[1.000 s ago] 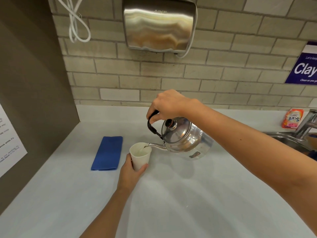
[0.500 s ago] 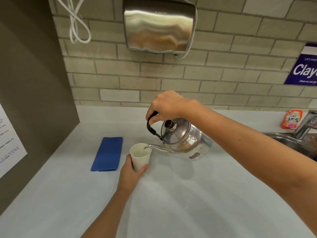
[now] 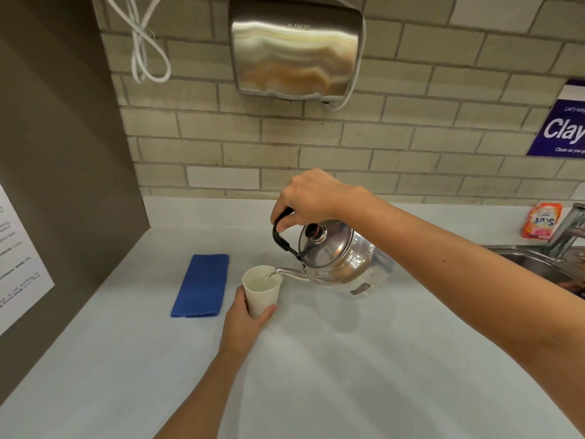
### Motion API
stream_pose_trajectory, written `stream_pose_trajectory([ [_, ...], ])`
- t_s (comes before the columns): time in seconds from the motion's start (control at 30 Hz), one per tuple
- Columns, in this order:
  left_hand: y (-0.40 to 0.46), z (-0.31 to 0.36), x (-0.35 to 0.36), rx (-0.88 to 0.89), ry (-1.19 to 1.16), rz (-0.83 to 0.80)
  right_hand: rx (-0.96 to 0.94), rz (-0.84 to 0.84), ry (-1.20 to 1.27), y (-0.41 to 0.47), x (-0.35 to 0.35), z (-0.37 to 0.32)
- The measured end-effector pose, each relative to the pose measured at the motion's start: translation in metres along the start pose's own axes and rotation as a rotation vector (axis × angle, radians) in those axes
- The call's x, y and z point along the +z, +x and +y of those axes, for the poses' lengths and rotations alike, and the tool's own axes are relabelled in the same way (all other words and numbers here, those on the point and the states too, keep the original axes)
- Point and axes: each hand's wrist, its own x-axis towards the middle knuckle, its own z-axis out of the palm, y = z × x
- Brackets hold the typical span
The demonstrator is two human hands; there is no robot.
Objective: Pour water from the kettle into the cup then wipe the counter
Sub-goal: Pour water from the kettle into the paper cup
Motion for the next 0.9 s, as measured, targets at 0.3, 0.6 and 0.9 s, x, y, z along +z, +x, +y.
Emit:
stream_pose_trajectory([
  [0.3, 0.0, 0.001, -0.001, -0.003, 0.02, 0.0, -0.007, -0.023, -0.011, 0.003, -0.001, -0.002],
  [0.6, 0.0, 0.001, 0.0, -0.008, 0.005, -0.006, -0.02, -0.032, -0.017, 0.005, -0.002, -0.002],
  [0.9, 0.0, 0.0, -0.001, 0.011, -0.011, -0.009, 0.122, 0.014, 0.21, -0.013, 0.018, 0.019],
])
